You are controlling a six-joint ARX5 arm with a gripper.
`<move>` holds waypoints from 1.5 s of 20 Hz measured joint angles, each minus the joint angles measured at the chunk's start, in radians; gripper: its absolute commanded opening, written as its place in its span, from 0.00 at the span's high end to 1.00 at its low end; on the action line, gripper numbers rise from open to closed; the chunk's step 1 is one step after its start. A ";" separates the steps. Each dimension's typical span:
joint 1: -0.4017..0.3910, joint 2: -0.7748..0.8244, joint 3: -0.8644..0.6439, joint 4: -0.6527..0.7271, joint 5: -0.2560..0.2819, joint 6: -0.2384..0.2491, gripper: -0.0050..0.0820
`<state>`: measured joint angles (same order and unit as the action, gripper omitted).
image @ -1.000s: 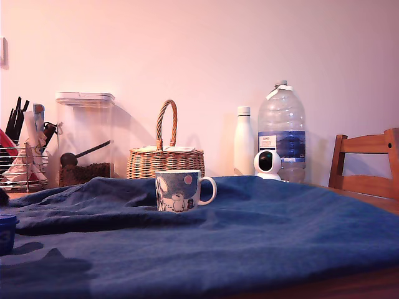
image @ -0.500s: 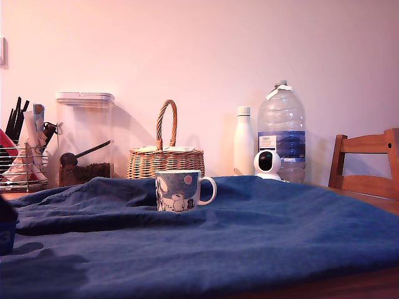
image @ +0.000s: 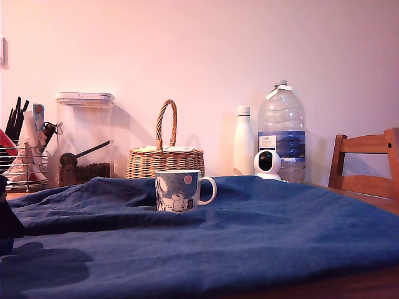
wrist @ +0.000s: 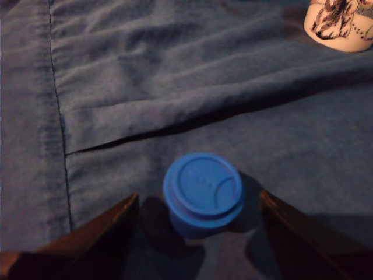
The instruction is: Pick up the coffee capsules on the table and drop them inside the coffee cup
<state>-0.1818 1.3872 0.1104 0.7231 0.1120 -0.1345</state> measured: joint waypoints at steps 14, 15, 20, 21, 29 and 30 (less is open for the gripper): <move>0.000 0.095 0.027 0.064 -0.002 0.024 0.31; 0.000 0.095 0.027 0.064 -0.002 0.026 0.37; 0.000 0.095 0.027 0.063 -0.006 0.027 0.60; 0.000 0.095 0.027 0.063 -0.006 0.027 0.63; 0.000 0.095 0.027 0.063 0.056 0.027 0.74; 0.000 0.095 0.027 0.063 0.074 0.027 0.74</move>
<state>-0.1818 1.4818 0.1379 0.7856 0.1856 -0.1070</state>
